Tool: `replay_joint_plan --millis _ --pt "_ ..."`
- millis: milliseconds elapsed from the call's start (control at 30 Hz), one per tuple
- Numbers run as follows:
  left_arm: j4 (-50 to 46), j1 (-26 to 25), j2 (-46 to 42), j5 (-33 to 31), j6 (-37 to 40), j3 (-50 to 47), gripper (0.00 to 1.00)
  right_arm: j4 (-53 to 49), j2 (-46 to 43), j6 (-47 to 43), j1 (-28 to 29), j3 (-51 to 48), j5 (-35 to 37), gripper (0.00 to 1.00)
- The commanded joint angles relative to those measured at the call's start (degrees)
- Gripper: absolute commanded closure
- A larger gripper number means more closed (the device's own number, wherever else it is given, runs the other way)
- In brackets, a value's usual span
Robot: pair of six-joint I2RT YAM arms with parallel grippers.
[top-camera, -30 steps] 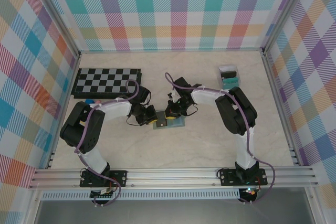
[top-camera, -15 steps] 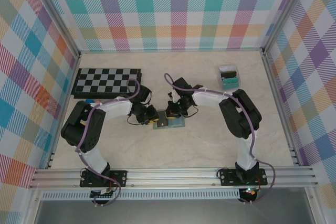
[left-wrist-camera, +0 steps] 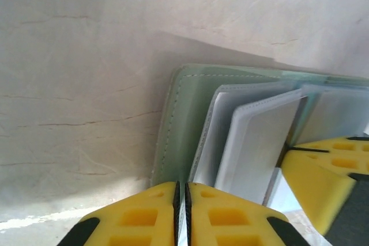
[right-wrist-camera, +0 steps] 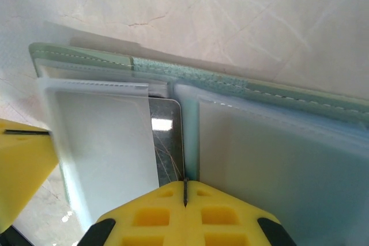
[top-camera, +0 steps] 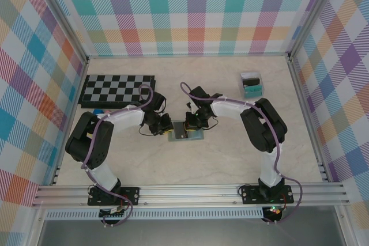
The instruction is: Take the credit cards out of the card holder
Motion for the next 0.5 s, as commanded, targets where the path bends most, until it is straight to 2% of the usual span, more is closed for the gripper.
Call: replay_joint_plan --millis 0,100,200,300,367,467 --pt "1.1 -0.1 -2.1 3.0 1.1 1.1 0.88 -2.3 -0.8 0.2 0.4 0.7 1.7 1.0" --pt "3.1 -0.4 -1.1 5.4 0.6 1.3 0.89 -2.0 -1.3 0.2 0.4 0.6 1.3 1.0" --pt "2.7 -0.6 -0.3 4.9 0.3 1.5 0.9 -2.0 -1.4 0.4 0.4 0.6 1.2 1.0" --pt "-0.4 -0.6 -0.9 0.3 0.2 1.9 0.9 -2.2 -1.3 0.6 0.4 0.5 1.4 1.0" --pt "-4.0 -0.7 -1.7 -5.1 -0.1 2.1 0.89 -2.4 -1.3 0.8 0.4 0.5 1.7 1.0" --pt "-5.7 -0.6 -2.8 -8.8 -0.7 1.7 0.82 -2.6 -1.4 1.0 0.4 0.5 2.1 1.0"
